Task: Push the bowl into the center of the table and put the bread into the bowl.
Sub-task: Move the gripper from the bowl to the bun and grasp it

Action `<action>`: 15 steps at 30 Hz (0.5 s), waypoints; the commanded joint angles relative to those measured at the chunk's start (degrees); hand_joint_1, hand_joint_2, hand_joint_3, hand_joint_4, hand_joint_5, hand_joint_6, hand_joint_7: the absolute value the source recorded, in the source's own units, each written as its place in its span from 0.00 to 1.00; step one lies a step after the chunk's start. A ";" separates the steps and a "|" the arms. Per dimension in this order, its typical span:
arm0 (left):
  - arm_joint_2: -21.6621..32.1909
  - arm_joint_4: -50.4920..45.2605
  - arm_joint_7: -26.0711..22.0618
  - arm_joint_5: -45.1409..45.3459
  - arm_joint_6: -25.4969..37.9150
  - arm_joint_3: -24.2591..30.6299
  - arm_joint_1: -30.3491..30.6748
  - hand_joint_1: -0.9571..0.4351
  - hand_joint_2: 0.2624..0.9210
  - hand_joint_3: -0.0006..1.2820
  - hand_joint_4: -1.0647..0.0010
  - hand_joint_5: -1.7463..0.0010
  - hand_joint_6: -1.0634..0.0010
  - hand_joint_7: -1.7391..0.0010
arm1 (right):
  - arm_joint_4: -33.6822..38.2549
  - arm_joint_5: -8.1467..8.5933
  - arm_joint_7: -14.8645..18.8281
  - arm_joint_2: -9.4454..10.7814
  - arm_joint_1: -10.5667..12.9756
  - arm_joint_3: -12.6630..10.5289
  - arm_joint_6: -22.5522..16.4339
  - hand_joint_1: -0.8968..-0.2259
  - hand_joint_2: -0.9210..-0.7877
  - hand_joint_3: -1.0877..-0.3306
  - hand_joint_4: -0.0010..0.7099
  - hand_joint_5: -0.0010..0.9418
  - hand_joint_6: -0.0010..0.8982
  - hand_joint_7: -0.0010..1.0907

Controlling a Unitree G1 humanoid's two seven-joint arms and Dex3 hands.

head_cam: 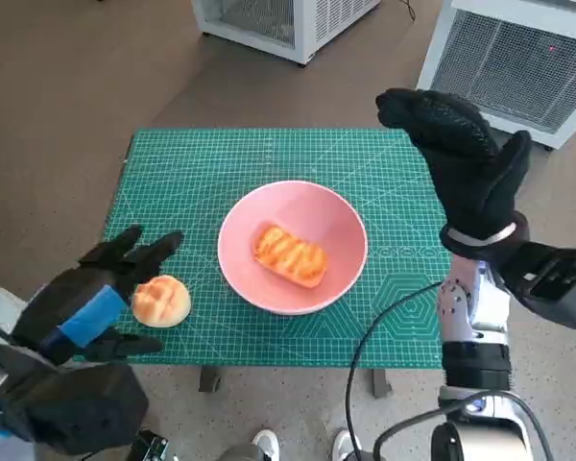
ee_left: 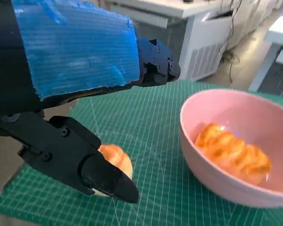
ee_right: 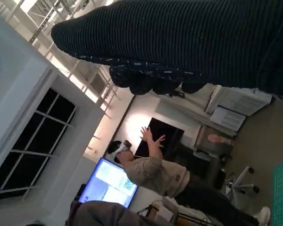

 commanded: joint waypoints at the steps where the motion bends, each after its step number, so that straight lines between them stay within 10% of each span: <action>1: 0.28 2.38 0.15 2.30 1.80 -2.82 -0.14 0.51 0.69 0.00 0.89 0.99 0.76 0.98 | -0.21 -0.29 0.19 -0.05 1.80 0.21 0.90 0.19 0.00 0.34 0.18 0.07 0.00 0.54; 15: -1.85 12.83 2.22 4.75 5.90 -9.42 -5.17 0.57 0.71 0.01 0.80 0.98 0.67 0.97 | -0.70 -0.37 0.06 -0.09 1.65 0.24 1.56 0.19 0.00 0.33 0.17 0.07 0.00 0.53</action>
